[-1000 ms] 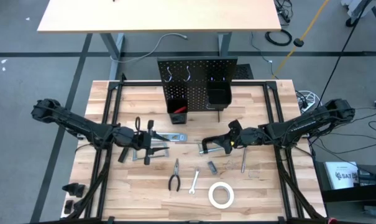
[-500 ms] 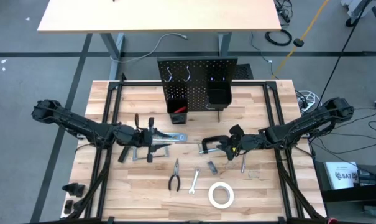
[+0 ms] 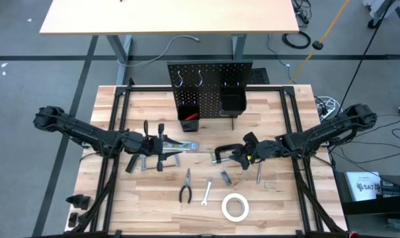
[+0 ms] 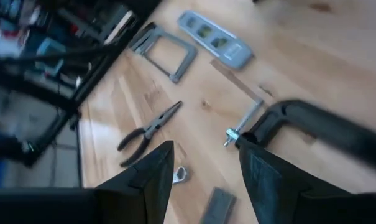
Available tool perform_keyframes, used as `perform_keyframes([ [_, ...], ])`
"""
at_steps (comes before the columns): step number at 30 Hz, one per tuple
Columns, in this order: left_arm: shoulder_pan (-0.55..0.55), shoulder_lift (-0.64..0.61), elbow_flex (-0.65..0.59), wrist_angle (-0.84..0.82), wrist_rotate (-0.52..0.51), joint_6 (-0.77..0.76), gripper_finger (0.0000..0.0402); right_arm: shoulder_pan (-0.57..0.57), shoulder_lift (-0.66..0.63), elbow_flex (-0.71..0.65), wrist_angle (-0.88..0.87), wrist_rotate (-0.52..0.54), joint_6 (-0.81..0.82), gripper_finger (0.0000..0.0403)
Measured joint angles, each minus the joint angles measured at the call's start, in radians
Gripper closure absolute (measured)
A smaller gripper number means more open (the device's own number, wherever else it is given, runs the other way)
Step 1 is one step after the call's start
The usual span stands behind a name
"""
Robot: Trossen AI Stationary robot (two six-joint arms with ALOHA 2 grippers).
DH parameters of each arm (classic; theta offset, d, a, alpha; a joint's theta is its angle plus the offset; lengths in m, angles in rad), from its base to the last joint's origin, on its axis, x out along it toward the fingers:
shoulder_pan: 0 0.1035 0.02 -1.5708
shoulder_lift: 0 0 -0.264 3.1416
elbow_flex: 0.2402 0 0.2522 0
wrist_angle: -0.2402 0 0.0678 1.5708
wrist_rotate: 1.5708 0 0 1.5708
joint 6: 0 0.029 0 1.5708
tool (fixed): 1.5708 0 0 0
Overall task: Hang tools onto peg board
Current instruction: Put the magnetic telescoping tool into the bottom black bin on the pegboard
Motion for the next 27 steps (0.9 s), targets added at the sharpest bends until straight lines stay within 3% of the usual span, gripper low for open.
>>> perform_keyframes([
  [2,0.000,0.000,0.000,-0.013,0.000,0.000,0.0256,0.000,0.000,-0.001,-0.031,-0.003,0.104,0.0227],
  [5,0.000,0.000,0.000,-0.033,0.000,0.000,0.0256,0.000,0.000,0.014,-0.066,-0.029,0.135,0.0227],
  [10,0.000,0.000,0.000,-0.043,0.000,0.000,0.0256,0.001,0.000,0.170,-0.279,-0.011,0.050,0.0227],
  [18,0.000,0.000,0.000,-0.042,0.000,-0.007,0.0256,0.022,0.000,0.461,-0.677,0.148,-0.082,0.0227],
  [21,0.000,0.000,0.000,-0.042,0.000,-0.007,0.0256,0.037,0.010,0.502,-0.787,0.189,-0.034,0.0227],
  [27,0.000,0.000,0.000,-0.046,0.000,-0.007,0.0256,0.061,0.054,0.506,-0.999,0.173,0.132,0.0227],
])
